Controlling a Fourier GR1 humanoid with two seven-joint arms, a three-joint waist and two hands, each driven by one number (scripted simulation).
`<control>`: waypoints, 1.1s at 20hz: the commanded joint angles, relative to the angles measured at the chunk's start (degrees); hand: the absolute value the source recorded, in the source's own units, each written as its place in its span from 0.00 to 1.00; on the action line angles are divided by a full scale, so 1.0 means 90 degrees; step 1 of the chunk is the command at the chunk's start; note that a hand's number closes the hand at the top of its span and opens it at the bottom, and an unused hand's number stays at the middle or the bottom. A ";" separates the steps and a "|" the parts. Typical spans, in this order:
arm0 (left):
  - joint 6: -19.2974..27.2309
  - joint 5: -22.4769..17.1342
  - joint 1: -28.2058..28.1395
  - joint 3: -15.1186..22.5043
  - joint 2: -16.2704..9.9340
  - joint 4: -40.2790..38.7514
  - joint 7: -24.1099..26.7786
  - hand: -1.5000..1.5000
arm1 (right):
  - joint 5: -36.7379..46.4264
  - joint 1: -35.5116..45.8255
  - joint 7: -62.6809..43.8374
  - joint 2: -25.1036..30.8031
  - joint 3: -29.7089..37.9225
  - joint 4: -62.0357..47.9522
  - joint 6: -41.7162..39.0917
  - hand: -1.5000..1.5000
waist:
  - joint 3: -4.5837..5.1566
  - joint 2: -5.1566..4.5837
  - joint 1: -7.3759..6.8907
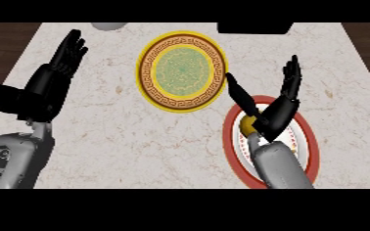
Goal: Pick the lemon from the plate and place it in the plate
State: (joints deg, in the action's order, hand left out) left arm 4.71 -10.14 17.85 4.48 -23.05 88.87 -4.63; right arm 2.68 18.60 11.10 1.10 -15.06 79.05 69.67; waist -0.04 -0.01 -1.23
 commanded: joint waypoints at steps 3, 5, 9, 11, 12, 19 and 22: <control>0.0032 0.0131 -0.0565 -0.0101 -0.0031 0.0202 0.0271 0.50 | 0.1224 -0.0503 -0.1533 0.0202 -0.0589 -0.0323 0.0785 0.00 | 0.0046 0.0073 0.0197; -0.0035 0.0053 -0.0444 -0.0166 -0.0131 0.0210 0.0094 0.50 | 0.1116 -0.0777 -0.2152 0.0451 -0.0602 -0.0575 0.0154 0.00 | 0.0059 0.0080 0.0246; 0.0000 0.0007 -0.0217 -0.0226 -0.0152 0.0299 -0.0059 0.50 | 0.1046 -0.0984 -0.3268 0.0951 -0.0831 -0.0946 -0.0805 0.00 | 0.0079 0.0085 0.0270; -0.0038 -0.0015 -0.0304 -0.0243 -0.0150 0.0215 -0.0017 0.50 | 0.1049 -0.0999 -0.3905 0.1006 -0.1120 -0.0916 -0.1230 0.00 | 0.0090 0.0080 0.0254; -0.0062 -0.0001 -0.0265 -0.0233 -0.0165 0.0162 -0.0034 0.50 | 0.1048 -0.0863 -0.4288 0.1351 -0.1068 -0.0952 -0.1566 0.00 | 0.0085 0.0059 0.0266; -0.0127 0.0020 -0.0295 -0.0244 -0.0183 0.0170 -0.0001 0.50 | 0.1322 -0.0165 -0.7148 0.2033 -0.1715 -0.0070 -0.3109 0.00 | 0.0068 0.0098 0.0252; -0.0274 -0.0095 -0.0227 -0.0421 -0.0277 0.0060 -0.0010 0.50 | 0.1768 0.0161 -0.8538 0.2377 -0.1791 0.0463 -0.3542 0.00 | 0.0039 0.0058 0.0247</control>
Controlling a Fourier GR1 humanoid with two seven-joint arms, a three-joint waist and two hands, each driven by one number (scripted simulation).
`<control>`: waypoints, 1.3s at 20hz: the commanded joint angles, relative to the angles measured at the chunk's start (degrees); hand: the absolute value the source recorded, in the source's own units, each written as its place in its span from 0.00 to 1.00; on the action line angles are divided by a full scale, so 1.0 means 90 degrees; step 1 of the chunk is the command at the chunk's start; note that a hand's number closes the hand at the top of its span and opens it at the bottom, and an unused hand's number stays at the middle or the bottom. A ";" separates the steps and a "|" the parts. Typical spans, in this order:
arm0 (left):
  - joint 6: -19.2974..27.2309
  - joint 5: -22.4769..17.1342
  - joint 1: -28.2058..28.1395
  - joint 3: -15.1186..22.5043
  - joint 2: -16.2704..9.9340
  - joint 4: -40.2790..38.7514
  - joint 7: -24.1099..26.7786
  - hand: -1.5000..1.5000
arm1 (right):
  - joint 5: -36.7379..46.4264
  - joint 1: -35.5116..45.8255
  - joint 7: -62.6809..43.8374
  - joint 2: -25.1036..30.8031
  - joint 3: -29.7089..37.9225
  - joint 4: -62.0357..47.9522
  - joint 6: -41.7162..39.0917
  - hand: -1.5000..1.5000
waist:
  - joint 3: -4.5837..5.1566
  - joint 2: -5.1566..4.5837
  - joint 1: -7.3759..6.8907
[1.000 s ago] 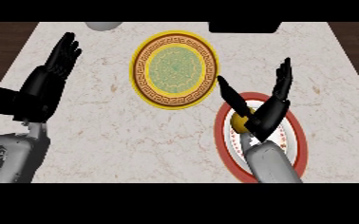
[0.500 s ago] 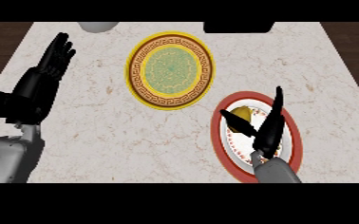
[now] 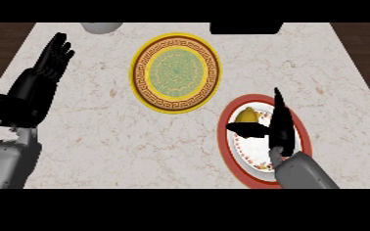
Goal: Pick the lemon from the plate and place it in the plate
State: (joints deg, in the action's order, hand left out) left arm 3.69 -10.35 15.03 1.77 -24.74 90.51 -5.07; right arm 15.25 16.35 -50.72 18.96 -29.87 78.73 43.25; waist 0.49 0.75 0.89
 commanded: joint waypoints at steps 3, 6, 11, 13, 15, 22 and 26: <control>-0.0059 -0.0082 -0.0050 -0.0103 0.0008 0.0260 -0.0156 0.50 | 0.0769 0.0617 -0.2864 0.0606 -0.0108 0.1138 -0.1048 0.00 | -0.0034 -0.0018 -0.0022; -0.0108 -0.0088 0.0192 -0.0175 -0.0012 0.0123 -0.0240 0.50 | 0.0946 0.0410 -0.3307 0.0692 -0.0101 0.1453 -0.1448 0.00 | -0.0036 -0.0030 0.0034; 0.0089 0.0254 0.0079 0.0093 0.0296 0.0156 -0.0120 0.50 | 0.0782 0.0307 -0.3418 0.0364 0.0115 0.1207 -0.1764 0.00 | -0.0047 -0.0062 -0.0036; -0.0251 -0.0005 -0.0189 -0.0104 0.0057 0.0328 -0.0130 0.50 | 0.0920 0.0282 -0.3508 0.0240 0.0148 0.0989 -0.1741 0.00 | -0.0046 -0.0060 -0.0108; -0.0039 0.0268 0.0098 0.0024 0.0355 -0.0114 0.0046 0.50 | 0.0869 0.0312 -0.3243 0.0071 0.0264 0.0882 -0.1833 0.00 | -0.0049 -0.0083 -0.0064; -0.0306 0.0059 -0.0062 -0.0263 0.0189 0.0460 -0.0295 0.50 | 0.0982 0.0215 -0.2770 -0.0479 0.0431 0.0374 -0.1748 0.00 | -0.0053 -0.0075 -0.0149; -0.0437 0.0198 0.0025 -0.0297 0.0342 -0.0238 0.0236 0.50 | 0.0898 -0.0426 -0.2273 -0.0684 0.0321 0.0329 -0.1671 0.00 | -0.0051 -0.0084 -0.0066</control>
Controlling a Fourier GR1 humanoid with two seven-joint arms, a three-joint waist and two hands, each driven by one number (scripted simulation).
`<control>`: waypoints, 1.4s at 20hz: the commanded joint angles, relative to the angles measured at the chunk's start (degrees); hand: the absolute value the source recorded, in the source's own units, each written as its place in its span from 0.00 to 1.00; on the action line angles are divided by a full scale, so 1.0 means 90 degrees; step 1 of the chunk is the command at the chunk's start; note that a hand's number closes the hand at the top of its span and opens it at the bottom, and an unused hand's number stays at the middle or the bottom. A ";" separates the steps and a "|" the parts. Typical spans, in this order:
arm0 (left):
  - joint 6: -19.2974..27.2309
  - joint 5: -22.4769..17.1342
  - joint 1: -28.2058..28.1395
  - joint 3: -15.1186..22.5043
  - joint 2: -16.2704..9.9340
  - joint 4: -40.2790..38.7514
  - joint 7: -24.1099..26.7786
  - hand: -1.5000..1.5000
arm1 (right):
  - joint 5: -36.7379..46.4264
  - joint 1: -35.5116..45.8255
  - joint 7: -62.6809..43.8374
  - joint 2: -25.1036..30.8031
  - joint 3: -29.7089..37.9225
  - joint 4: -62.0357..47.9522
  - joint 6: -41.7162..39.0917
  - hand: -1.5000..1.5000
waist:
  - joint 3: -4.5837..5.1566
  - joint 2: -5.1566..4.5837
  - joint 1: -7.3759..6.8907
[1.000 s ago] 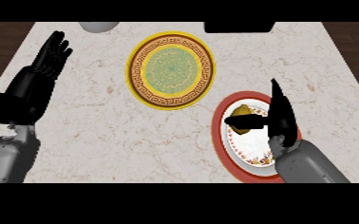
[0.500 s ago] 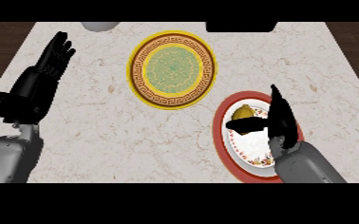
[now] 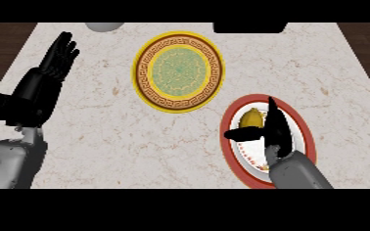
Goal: Pick the lemon from the plate and place it in the plate
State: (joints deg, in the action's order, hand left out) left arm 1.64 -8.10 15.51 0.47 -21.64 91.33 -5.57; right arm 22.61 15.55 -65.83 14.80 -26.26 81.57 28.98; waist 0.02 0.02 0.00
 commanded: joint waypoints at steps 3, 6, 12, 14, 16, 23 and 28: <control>-0.0130 0.0050 0.0109 -0.0119 0.0100 -0.0222 0.0045 0.50 | -0.0142 0.0273 -0.0447 -0.0185 0.0449 -0.0687 -0.0503 0.00 | -0.0002 -0.0009 -0.0011; 0.0052 0.0300 0.0248 -0.0001 0.0282 -0.0366 0.0086 0.50 | 0.0074 0.0361 -0.0441 -0.0389 0.0331 -0.1180 -0.0507 0.00 | -0.0001 -0.0017 -0.0007; -0.0137 0.0050 0.0150 -0.0220 0.0218 0.0196 -0.0335 0.50 | 0.1433 0.0558 0.0164 -0.0400 0.0527 -0.1700 0.0459 1.00 | -0.0002 -0.0007 -0.0034; -0.0277 0.0195 -0.0152 -0.0194 0.0227 -0.0050 0.0092 0.50 | 0.1813 0.0568 -0.0052 -0.0319 0.0583 -0.1544 0.0408 1.00 | 0.0001 -0.0005 -0.0011; 0.0001 0.0368 -0.0186 -0.0144 0.0256 0.0072 -0.0074 0.50 | 0.2655 -0.0456 -0.1077 -0.0485 -0.0095 -0.0902 0.0438 1.00 | 0.0023 0.0062 0.0164; -0.0121 0.0214 -0.0436 -0.0440 -0.0017 0.0166 -0.0087 0.50 | 0.3991 -0.1996 -0.1133 -0.0579 -0.0252 -0.1185 0.0082 1.00 | 0.0095 0.0174 0.0480; -0.0029 0.0224 -0.0314 -0.0598 -0.0110 0.0155 -0.0189 0.50 | 0.5417 -0.2221 -0.1347 -0.0986 -0.0357 -0.0200 -0.0126 1.00 | 0.0088 0.0211 0.0594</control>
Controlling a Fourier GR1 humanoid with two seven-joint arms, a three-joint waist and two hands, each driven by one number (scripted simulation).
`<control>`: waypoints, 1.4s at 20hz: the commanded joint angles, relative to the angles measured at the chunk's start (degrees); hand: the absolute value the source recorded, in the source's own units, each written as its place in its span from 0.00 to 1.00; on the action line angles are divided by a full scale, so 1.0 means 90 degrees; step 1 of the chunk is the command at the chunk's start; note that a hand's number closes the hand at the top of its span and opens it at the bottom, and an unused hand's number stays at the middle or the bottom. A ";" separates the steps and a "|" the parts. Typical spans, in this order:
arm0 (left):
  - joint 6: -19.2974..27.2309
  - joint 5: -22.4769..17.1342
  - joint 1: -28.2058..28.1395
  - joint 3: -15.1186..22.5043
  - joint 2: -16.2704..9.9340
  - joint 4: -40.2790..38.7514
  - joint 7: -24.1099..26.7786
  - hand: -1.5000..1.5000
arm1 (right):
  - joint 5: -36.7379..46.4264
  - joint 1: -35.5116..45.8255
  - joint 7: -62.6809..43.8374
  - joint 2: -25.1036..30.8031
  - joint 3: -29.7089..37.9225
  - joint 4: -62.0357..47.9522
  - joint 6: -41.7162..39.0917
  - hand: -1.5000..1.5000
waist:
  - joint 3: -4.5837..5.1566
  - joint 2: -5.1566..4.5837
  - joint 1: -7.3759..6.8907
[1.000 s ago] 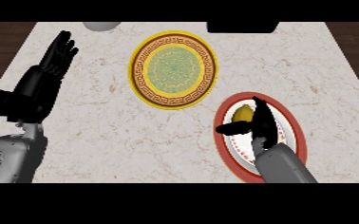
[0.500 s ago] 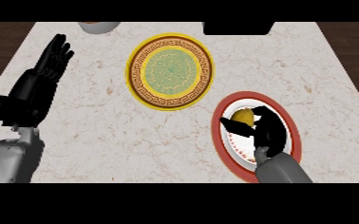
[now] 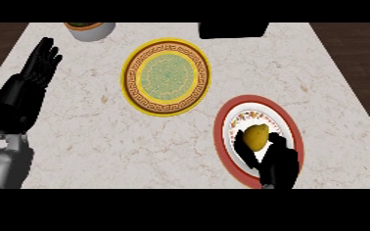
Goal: Pick the lemon from the plate and place it in the plate
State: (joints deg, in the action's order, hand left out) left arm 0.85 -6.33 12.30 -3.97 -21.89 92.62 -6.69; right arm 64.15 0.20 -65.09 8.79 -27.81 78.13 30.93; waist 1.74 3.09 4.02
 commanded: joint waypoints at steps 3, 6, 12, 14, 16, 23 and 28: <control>-0.0022 -0.0052 -0.0130 -0.0020 0.0037 0.0050 0.0015 0.50 | 0.1770 -0.0636 -0.1642 -0.0776 -0.0374 0.0958 -0.0644 1.00 | -0.0108 -0.0138 0.0065; -0.0043 -0.0034 0.0032 0.0042 0.0062 -0.0028 -0.0022 0.50 | 0.2709 -0.0467 -0.1810 -0.0953 -0.0834 0.1803 -0.0934 1.00 | -0.0130 -0.0182 0.0005; -0.0098 -0.0111 0.0186 0.0089 0.0110 0.0066 -0.0115 0.50 | 0.3657 0.0222 -0.2233 -0.0968 -0.1676 0.3051 -0.1447 1.00 | -0.0168 -0.0252 -0.0283; -0.0027 0.0022 0.0199 0.0255 0.0228 0.0129 -0.0081 0.50 | 0.3703 0.0329 -0.2237 -0.0969 -0.1904 0.3362 -0.1801 1.00 | -0.0172 -0.0266 -0.0327; -0.0157 -0.0059 0.0044 0.0238 0.0219 0.0147 0.0046 0.50 | 0.3668 0.0617 -0.2240 -0.0970 -0.1777 0.3279 -0.2038 1.00 | -0.0173 -0.0299 -0.0447; -0.0133 0.0124 0.0326 0.0502 0.0363 0.0052 0.0018 0.50 | 0.2826 0.2259 -0.2241 -0.0971 -0.0942 0.2715 -0.2363 1.00 | -0.0177 -0.0401 -0.0699; -0.0140 0.0085 0.0591 0.0563 0.0477 -0.0004 -0.0019 0.50 | 0.2043 0.3282 -0.2238 -0.0972 -0.0269 0.1897 -0.2094 1.00 | -0.0186 -0.0427 -0.0831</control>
State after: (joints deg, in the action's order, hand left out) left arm -0.81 -6.06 16.46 -0.09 -18.81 92.55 -6.75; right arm 87.01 21.78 -71.58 0.80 -33.80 99.81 12.94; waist 0.14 -0.50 -2.45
